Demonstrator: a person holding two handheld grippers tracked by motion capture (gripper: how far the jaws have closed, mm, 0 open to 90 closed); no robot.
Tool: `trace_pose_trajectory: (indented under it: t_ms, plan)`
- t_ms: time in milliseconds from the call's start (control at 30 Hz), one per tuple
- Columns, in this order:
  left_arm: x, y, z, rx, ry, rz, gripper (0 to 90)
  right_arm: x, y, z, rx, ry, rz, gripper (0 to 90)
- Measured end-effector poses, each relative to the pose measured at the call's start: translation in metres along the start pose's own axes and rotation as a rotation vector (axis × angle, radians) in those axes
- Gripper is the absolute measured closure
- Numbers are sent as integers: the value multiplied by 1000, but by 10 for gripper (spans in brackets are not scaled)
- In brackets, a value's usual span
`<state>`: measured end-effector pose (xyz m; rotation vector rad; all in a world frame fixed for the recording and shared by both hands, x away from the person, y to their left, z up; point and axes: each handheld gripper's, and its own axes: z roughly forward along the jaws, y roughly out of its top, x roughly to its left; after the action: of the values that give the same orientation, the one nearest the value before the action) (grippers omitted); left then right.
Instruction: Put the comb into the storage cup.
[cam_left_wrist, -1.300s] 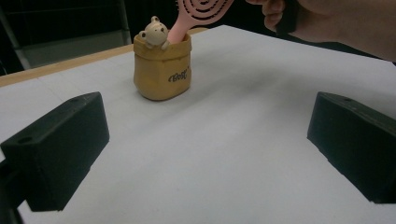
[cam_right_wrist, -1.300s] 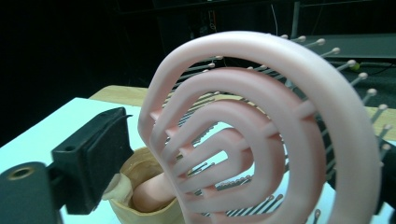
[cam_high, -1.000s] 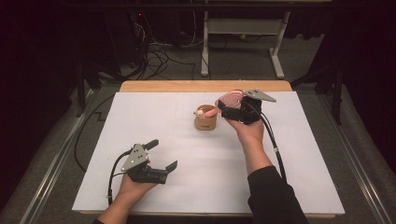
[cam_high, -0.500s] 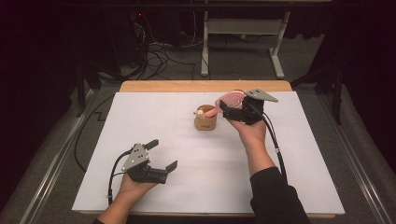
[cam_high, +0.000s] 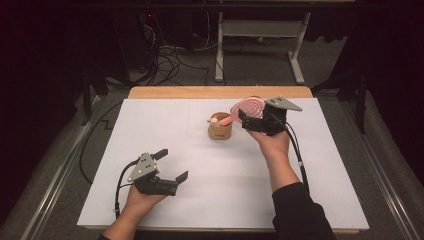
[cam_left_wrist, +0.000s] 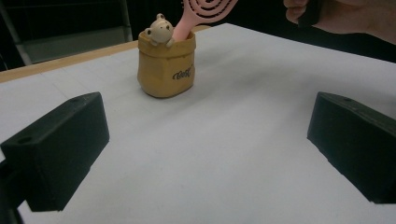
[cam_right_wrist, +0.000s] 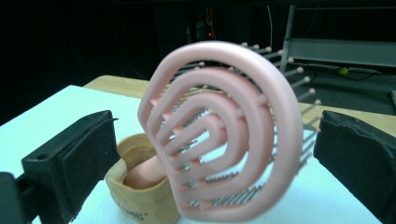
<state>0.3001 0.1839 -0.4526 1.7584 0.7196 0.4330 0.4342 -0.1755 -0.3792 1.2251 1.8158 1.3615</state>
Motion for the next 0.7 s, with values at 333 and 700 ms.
trace_pose_trajectory:
  t_ms: [333, 700]
  plan:
    - [7, -1, -4, 9, 5, -16, 0, -2, -19, -11, 22, 11, -14, 0]
    - [9, -2, -4, 13, 16, -16, 0, -1, -59, -23, 44, 15, -52, 0]
